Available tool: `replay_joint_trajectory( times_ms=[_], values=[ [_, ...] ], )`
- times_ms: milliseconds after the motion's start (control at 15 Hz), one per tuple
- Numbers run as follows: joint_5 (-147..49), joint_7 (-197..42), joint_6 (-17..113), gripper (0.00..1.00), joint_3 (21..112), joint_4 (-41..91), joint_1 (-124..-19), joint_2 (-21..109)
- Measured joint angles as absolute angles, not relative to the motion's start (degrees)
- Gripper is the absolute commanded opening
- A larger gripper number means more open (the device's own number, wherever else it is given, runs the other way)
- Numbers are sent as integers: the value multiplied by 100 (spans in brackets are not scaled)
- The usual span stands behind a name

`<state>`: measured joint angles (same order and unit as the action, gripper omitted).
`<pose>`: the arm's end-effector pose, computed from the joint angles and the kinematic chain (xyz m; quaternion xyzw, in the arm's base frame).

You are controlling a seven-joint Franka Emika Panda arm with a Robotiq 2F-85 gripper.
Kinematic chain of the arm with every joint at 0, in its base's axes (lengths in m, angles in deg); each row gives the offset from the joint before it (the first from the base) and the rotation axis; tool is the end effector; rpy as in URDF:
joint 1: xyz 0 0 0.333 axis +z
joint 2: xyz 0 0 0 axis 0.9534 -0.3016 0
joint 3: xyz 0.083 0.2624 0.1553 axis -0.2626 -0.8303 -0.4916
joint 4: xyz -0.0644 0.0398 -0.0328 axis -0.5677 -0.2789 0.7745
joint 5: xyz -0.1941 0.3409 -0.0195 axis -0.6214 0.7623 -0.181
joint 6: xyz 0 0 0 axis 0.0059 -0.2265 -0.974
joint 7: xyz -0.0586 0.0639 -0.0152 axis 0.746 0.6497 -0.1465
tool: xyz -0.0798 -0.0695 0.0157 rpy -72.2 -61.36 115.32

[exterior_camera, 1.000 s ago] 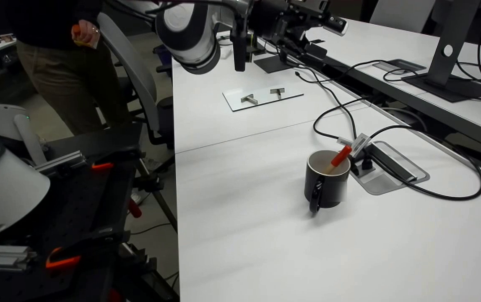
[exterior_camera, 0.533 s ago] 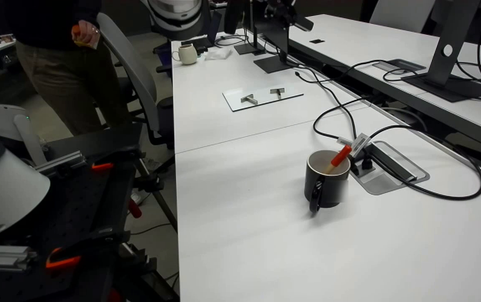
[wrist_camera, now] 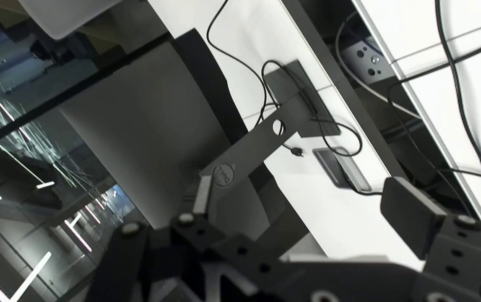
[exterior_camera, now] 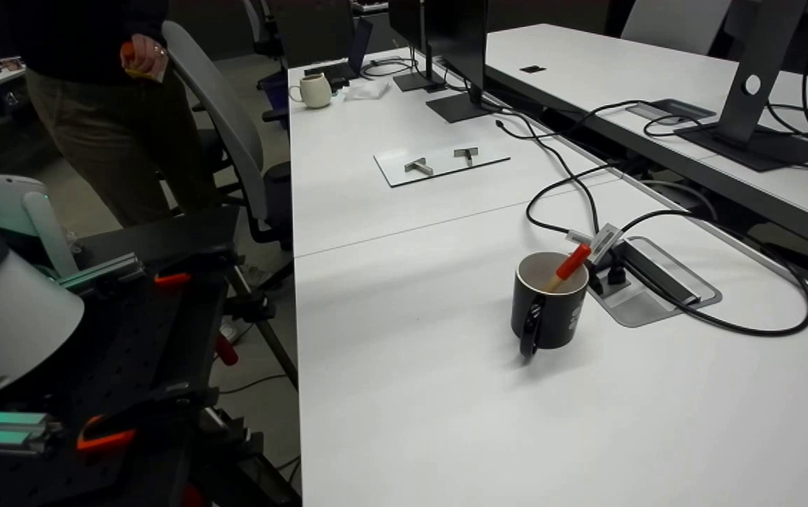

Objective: Pick up the miniature baseball bat from the table and put it inside the black mug

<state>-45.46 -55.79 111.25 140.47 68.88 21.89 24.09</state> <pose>0.5165 0.2036 0.3615 0.7714 0.3901 0.4287 0.2626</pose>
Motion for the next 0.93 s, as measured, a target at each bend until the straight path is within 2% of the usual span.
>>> replay_joint_trajectory(
  times_ms=[933],
  values=[
    [-5277,-5314,11124,100,14489,5755,2013,4893]
  ],
)
